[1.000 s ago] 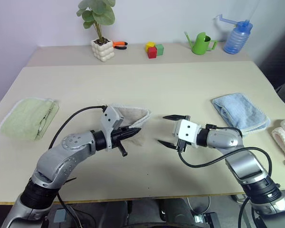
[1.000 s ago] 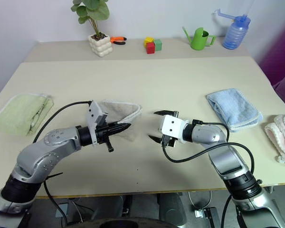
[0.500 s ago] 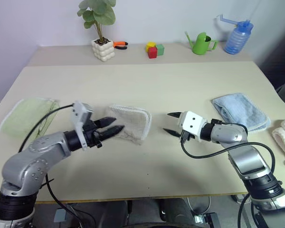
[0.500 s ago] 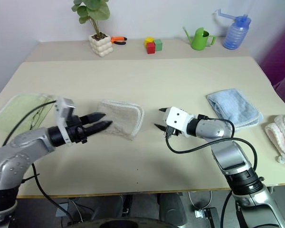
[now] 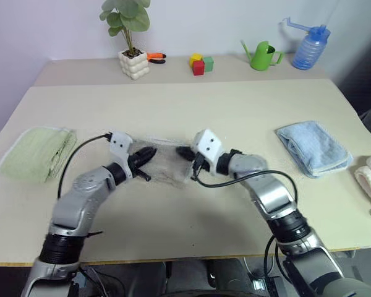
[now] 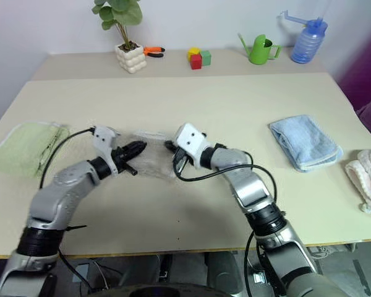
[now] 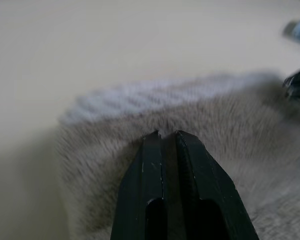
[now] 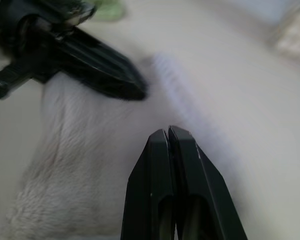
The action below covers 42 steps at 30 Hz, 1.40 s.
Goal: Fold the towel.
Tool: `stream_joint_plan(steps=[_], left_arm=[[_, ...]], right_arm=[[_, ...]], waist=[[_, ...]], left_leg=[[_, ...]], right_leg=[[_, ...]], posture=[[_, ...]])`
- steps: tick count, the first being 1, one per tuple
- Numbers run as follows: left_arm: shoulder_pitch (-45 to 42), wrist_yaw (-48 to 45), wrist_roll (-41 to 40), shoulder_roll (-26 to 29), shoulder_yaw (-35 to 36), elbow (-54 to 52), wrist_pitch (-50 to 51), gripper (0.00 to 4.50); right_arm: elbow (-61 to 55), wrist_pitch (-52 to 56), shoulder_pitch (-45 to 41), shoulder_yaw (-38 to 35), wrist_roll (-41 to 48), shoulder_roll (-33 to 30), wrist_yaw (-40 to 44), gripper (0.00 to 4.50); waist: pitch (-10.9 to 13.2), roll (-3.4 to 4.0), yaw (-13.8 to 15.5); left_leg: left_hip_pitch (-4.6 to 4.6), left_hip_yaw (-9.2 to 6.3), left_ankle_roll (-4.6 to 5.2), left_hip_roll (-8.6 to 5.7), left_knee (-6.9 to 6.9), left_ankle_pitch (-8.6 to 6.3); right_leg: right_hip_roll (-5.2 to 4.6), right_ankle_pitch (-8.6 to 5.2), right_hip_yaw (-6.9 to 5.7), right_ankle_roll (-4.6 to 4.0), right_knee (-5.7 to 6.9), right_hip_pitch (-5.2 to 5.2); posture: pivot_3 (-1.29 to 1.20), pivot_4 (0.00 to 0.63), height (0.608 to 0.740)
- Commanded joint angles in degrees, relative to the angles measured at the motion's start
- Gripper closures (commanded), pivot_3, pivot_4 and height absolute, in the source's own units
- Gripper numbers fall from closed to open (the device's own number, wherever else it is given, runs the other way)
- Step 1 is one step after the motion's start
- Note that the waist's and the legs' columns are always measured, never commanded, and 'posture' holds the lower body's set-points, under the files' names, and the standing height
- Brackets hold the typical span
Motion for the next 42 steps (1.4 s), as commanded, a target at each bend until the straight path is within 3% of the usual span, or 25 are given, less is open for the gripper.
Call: stream_joint_plan(steps=[1,10,13,15,20,21,24,31,42], left_arm=[[0.8,-0.7,2.1,-1.9,0.3,2.4,-4.4,4.08],[4.7,-1.4,0.7,-3.3,5.0,1.0,-6.7,4.08],[5.4,-1.2,-1.6,-2.7,8.7,-2.6,-5.9,4.08],[5.5,-0.7,-3.3,-2.0,11.3,-4.5,-4.5,4.08],[6.5,-1.0,-4.9,0.1,14.7,-7.1,-1.9,4.08],[6.8,-1.4,-5.0,0.6,15.1,-7.3,-1.8,4.08],[7.8,-3.1,-5.0,1.9,15.6,-7.8,-2.4,3.37],[10.9,-6.6,-1.8,3.9,13.7,-10.9,-6.5,0.01],[13.0,-7.4,-0.8,3.3,12.9,-12.3,-7.2,0.01]], right_arm=[[4.3,-3.6,1.4,1.5,-3.1,0.3,-1.7,4.47],[0.3,-4.8,4.3,-1.9,-2.7,-2.4,-1.6,4.47],[-5.0,-1.9,4.5,-5.0,0.5,-4.2,0.0,3.64],[-7.6,-1.5,4.6,-5.3,0.5,-6.2,1.4,2.80],[-11.6,0.9,4.5,-6.3,1.5,-8.4,3.4,0.23],[-12.1,1.9,4.4,-6.7,1.9,-8.3,3.4,0.10],[-13.2,11.4,3.3,-10.3,7.4,-4.4,1.1,0.00],[-13.8,34.1,1.2,-17.1,17.9,4.2,-5.6,0.00],[-8.3,39.5,1.8,-16.1,19.9,10.1,-12.0,0.00]], waist=[[0.0,0.02,0.0],[-0.1,0.03,-0.1],[-0.1,0.03,-0.1],[-0.1,0.02,-0.1],[-0.1,0.02,-0.1],[-0.1,0.02,-0.1],[-0.1,0.02,-0.1],[-0.1,0.03,0.0],[-0.1,0.03,-0.2]], left_leg=[[-0.01,0.00,0.00,0.00,0.00,0.00],[0.10,0.00,0.00,0.00,0.00,0.00],[0.05,-0.01,0.01,0.02,0.00,0.00],[0.03,-0.02,0.00,0.03,0.00,0.00],[0.02,-0.01,0.01,0.04,-0.01,0.00],[0.02,-0.01,0.01,0.04,-0.01,0.00],[0.02,-0.02,0.01,0.04,0.00,0.00],[-0.06,-0.04,0.01,0.04,-0.01,0.00],[-0.23,-0.04,0.01,0.01,-0.01,0.00]], right_leg=[[-0.01,0.00,0.00,0.00,0.00,0.00],[-0.01,0.00,0.00,0.00,0.05,0.09],[-0.01,0.00,0.00,0.00,0.06,0.03],[0.00,0.00,0.00,0.00,0.06,0.00],[0.02,0.00,0.00,0.00,0.05,0.00],[0.02,0.00,0.00,0.00,0.05,0.00],[0.02,0.00,0.00,0.00,0.05,0.00],[-0.04,0.00,0.01,-0.02,0.05,-0.08],[-0.06,0.00,0.00,-0.02,0.06,-0.25]], posture=[[0.00,0.150,0.727],[0.00,0.150,0.727],[0.00,0.150,0.727],[0.00,0.150,0.727],[0.00,0.150,0.727],[0.00,0.150,0.727],[0.00,0.150,0.727],[0.00,0.150,0.727],[0.00,0.150,0.727]])
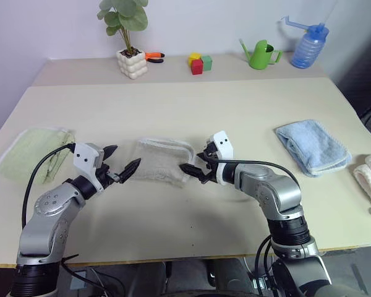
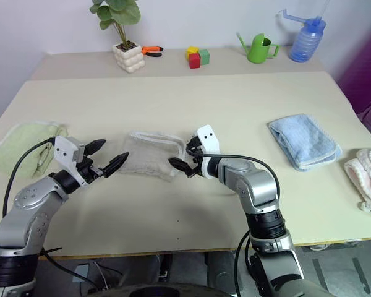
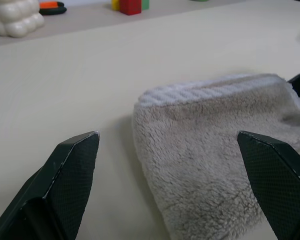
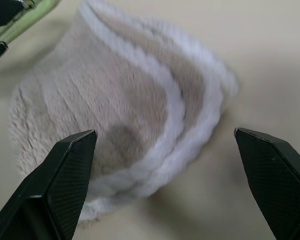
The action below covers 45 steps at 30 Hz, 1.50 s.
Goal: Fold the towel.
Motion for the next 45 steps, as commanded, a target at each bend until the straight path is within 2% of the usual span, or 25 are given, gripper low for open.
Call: stream_joint_plan(steps=[1,2,5,12,13,16,21,24,29,33,37,40,44,45], left_arm=[[0.0,0.1,0.6,-0.3,-0.6,-2.3,-1.2,0.01],[0.0,0.2,0.7,-0.4,-0.7,-2.3,-1.2,0.01],[0.0,0.4,0.9,-0.8,-1.3,-3.0,-1.2,0.00],[0.5,0.7,1.1,-1.1,-1.3,-3.6,-1.2,0.00],[0.7,0.8,1.2,-1.2,-1.4,-3.8,-1.2,0.00],[0.9,1.2,1.5,-1.5,-2.0,-4.3,-1.2,0.00],[-0.5,1.7,1.6,-2.0,-3.1,-3.9,-0.9,0.00],[-3.6,1.4,1.8,-3.3,-5.5,-1.9,-0.7,0.00],[-8.1,-0.2,2.8,-4.8,-9.1,1.4,-1.3,0.00],[-10.4,-1.5,3.2,-5.2,-10.6,4.0,-2.0,0.00],[-11.7,-2.6,3.4,-5.7,-11.6,5.7,-2.6,0.00],[-11.3,-3.1,3.7,-5.9,-12.0,6.2,-2.9,0.00],[-11.0,-3.6,4.3,-6.1,-12.8,6.5,-3.5,0.00],[-10.9,-3.5,4.4,-6.3,-13.0,6.5,-3.6,0.00]], right_arm=[[1.3,0.7,-0.6,-0.6,2.4,3.0,-1.0,0.00],[1.7,0.7,-0.7,-0.7,2.7,3.5,-1.1,0.00],[2.4,1.1,-1.9,-1.4,4.4,5.7,-1.2,0.85],[1.7,3.0,-2.4,-4.4,7.9,7.7,-2.4,4.28],[1.3,3.3,-2.5,-5.4,8.7,7.9,-2.9,4.46],[-1.0,0.6,-3.0,-8.5,9.4,7.9,-4.7,4.46],[-4.0,-3.4,-6.3,-18.5,12.5,6.9,-9.9,4.46],[-4.2,-6.1,-9.8,-29.8,14.0,1.1,-14.9,4.46],[-3.5,-6.1,-10.5,-43.7,18.0,-5.9,-22.2,4.46],[-1.8,-1.9,-9.7,-54.3,23.6,-7.6,-30.1,4.46],[-2.5,6.7,-2.7,-62.7,28.7,-9.1,-36.1,4.46],[-1.9,9.1,-0.1,-65.4,30.6,-9.5,-39.2,4.46],[-2.0,8.1,3.3,-63.5,29.5,-11.1,-38.9,4.46],[-2.0,7.2,3.8,-62.9,29.3,-11.4,-38.5,4.16]], waist=[[0.0,0.00,-0.1],[0.0,0.00,-0.1],[0.0,0.01,-0.2],[0.0,0.01,-0.1],[0.0,0.01,-0.1],[0.0,0.01,-0.1],[0.0,0.02,0.0],[0.0,0.05,0.6],[0.0,0.06,1.0],[0.0,0.10,-0.1],[0.0,0.16,0.1],[0.0,0.24,0.0],[0.0,0.27,-0.1],[0.0,0.27,-0.1]], left_leg=[[0.00,0.00,0.00,0.00,0.00,0.00],[0.00,0.00,0.00,0.01,0.00,0.00],[0.01,0.00,0.00,0.02,0.00,0.00],[-0.01,0.00,0.00,0.02,0.00,0.00],[-0.01,0.00,0.00,0.02,0.00,0.00],[-0.02,0.00,0.00,0.01,0.00,0.00],[-0.04,0.00,0.00,0.00,0.01,0.00],[-0.08,-0.01,0.01,-0.03,0.03,0.00],[-0.17,-0.01,0.04,-0.04,0.05,-0.01],[-0.18,0.04,0.05,0.05,0.02,0.00],[-0.18,0.08,0.07,0.06,0.02,0.00],[-0.18,0.14,0.08,0.05,0.05,-0.01],[-0.10,0.19,0.10,0.06,0.05,0.00],[-0.10,0.18,0.10,0.06,0.05,0.00]], right_leg=[[0.01,0.00,0.00,0.00,0.00,0.00],[0.02,0.00,0.00,0.00,0.00,0.00],[0.04,0.00,0.00,0.00,0.01,0.00],[0.04,0.00,0.00,0.00,0.02,-0.03],[0.04,0.00,0.00,0.00,0.02,-0.03],[0.04,0.00,0.00,0.00,0.02,-0.03],[0.04,0.01,0.00,0.01,0.02,-0.04],[0.03,0.01,-0.03,0.02,0.01,-0.03],[0.02,0.01,-0.08,0.02,-0.03,-0.05],[0.07,0.01,-0.06,0.01,0.01,-0.09],[0.07,0.01,-0.01,0.01,0.02,-0.08],[0.06,0.01,0.03,0.02,0.04,-0.08],[0.11,0.01,0.09,0.02,0.07,-0.06],[0.12,0.01,0.09,0.02,0.07,-0.05]], posture=[[0.00,0.150,0.727],[0.00,0.150,0.727],[0.00,0.150,0.727],[0.00,0.150,0.727],[0.00,0.150,0.727],[0.00,0.150,0.727],[0.00,0.150,0.727],[0.00,0.150,0.727],[0.00,0.150,0.727],[0.00,0.150,0.727],[0.00,0.150,0.727],[0.00,0.150,0.727],[0.00,0.150,0.727],[0.00,0.150,0.727]])
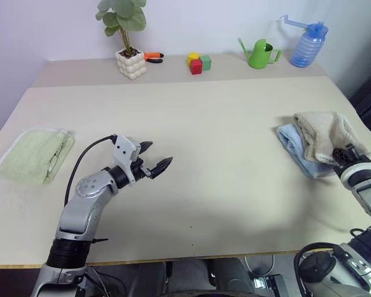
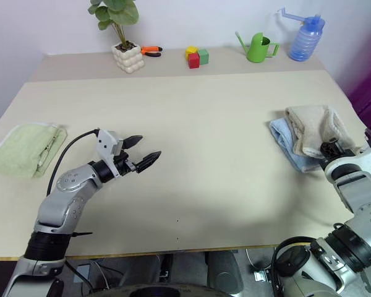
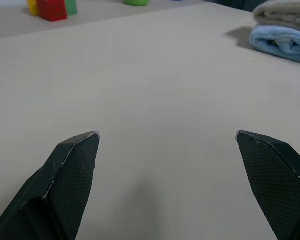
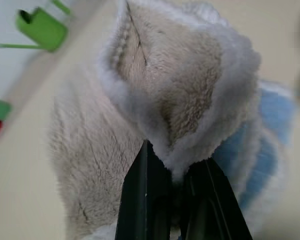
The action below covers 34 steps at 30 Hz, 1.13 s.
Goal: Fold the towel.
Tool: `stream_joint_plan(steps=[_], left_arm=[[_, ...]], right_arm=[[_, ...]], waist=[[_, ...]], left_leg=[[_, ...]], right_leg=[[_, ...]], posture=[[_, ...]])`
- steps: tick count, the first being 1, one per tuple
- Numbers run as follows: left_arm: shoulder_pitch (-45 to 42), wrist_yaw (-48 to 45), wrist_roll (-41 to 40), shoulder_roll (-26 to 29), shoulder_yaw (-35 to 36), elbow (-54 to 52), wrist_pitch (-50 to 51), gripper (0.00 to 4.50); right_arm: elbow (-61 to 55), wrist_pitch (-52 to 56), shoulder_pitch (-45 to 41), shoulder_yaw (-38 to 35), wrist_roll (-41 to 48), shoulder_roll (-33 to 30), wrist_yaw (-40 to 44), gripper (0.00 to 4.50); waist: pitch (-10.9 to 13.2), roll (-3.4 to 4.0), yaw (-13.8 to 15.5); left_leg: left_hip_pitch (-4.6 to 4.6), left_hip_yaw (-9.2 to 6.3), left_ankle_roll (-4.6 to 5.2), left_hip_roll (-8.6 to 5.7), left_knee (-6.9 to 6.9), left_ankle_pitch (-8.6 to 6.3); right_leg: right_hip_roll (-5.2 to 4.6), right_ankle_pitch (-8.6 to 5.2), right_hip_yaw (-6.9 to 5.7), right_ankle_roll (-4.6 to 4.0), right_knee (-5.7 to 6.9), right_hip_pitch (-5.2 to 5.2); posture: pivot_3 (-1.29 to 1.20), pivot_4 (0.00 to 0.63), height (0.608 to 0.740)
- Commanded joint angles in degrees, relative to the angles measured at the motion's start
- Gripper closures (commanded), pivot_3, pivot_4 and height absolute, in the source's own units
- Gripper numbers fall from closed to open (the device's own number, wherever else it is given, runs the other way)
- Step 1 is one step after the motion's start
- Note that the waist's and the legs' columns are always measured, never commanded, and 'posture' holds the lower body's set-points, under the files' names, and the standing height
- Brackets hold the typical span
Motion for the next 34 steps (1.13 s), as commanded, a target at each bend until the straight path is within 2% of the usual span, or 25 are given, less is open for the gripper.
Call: stream_joint_plan(steps=[1,2,4,8,15,17,20,23,26,30,34], left_arm=[[0.1,-0.3,0.6,-0.2,-0.2,-1.0,-1.5,0.00],[0.1,-0.3,0.7,-0.3,-0.3,-1.1,-1.5,0.00],[0.0,-0.1,1.0,-0.7,-0.6,-1.1,-1.5,0.00],[0.6,-0.3,1.4,-1.0,-0.5,-0.7,-2.1,0.00],[1.7,1.5,2.2,-1.4,1.4,-0.2,-3.7,0.00],[1.8,2.5,2.7,-1.4,2.4,0.3,-4.7,0.00],[1.6,4.5,4.2,-0.8,4.1,2.0,-6.4,0.00],[1.7,6.3,5.5,-0.3,5.6,2.7,-7.7,0.00],[2.3,7.9,6.6,0.2,6.7,1.9,-8.5,0.00],[5.6,9.2,7.4,2.5,9.6,-1.6,-8.1,0.00],[7.6,9.9,7.5,3.7,10.7,-3.6,-7.7,0.00]], right_arm=[[-2.3,-3.6,1.7,2.9,-0.8,-2.6,1.8,3.80],[-2.6,-5.2,2.0,3.7,-1.2,-3.0,2.4,3.52],[-2.5,-8.8,2.2,5.4,-3.0,-4.4,3.0,2.51],[-3.8,-20.8,4.5,14.8,-13.9,-9.7,5.9,0.52],[-2.5,-33.8,3.5,23.3,-23.6,-14.6,9.5,0.52],[-2.7,-35.8,3.3,26.4,-24.8,-16.1,13.0,0.52],[-6.6,-36.3,5.7,35.6,-23.0,-17.2,23.7,0.52],[-9.5,-38.2,7.8,41.4,-22.2,-17.2,31.5,0.52],[-9.2,-39.6,8.4,43.9,-21.2,-16.8,36.3,0.52],[-4.4,-44.2,6.8,49.7,-24.9,-18.2,43.7,0.52],[0.4,-47.6,4.3,52.8,-27.3,-18.4,47.7,0.52]], waist=[[0.0,0.00,0.0],[0.0,0.00,0.1],[0.0,0.00,0.1],[0.0,0.00,0.1],[0.0,0.00,0.1],[0.0,0.00,0.1],[0.0,-0.01,0.1],[0.0,-0.01,0.2],[0.0,-0.05,0.5],[0.0,-0.07,0.3],[0.0,-0.07,0.2]], left_leg=[[0.00,0.00,0.00,0.00,0.00,0.00],[0.00,0.00,0.00,0.00,0.00,0.00],[0.00,0.00,0.00,0.00,0.01,0.00],[-0.01,0.02,0.00,-0.01,0.01,0.00],[0.02,0.01,0.00,0.01,0.01,0.00],[0.02,0.01,0.00,0.00,0.02,0.00],[0.03,0.00,0.00,0.01,0.02,0.00],[0.04,-0.02,0.00,0.04,0.01,0.00],[0.01,-0.03,0.00,0.02,0.05,0.00],[0.02,-0.04,0.01,-0.02,0.07,-0.01],[0.05,-0.04,0.00,0.03,0.06,0.00]], right_leg=[[0.01,0.00,0.00,0.00,0.00,0.01],[0.01,0.00,0.00,0.00,0.00,0.01],[0.01,0.00,0.00,0.00,0.00,0.01],[0.01,0.00,0.00,0.01,-0.01,0.01],[0.04,0.00,0.01,0.01,-0.01,0.02],[0.03,0.00,0.01,0.01,-0.01,0.02],[0.05,0.00,0.01,0.01,-0.01,0.02],[0.07,-0.01,0.01,0.01,-0.02,0.03],[0.03,0.00,0.01,0.01,-0.03,0.03],[-0.01,0.00,0.00,0.02,-0.06,0.06],[0.02,0.00,0.00,0.01,-0.04,0.06]], posture=[[0.00,0.150,0.727],[0.00,0.150,0.727],[0.00,0.150,0.727],[0.00,0.150,0.727],[0.00,0.150,0.727],[0.00,0.150,0.727],[0.00,0.150,0.727],[0.00,0.150,0.727],[0.00,0.150,0.727],[0.00,0.150,0.727],[0.00,0.150,0.727]])
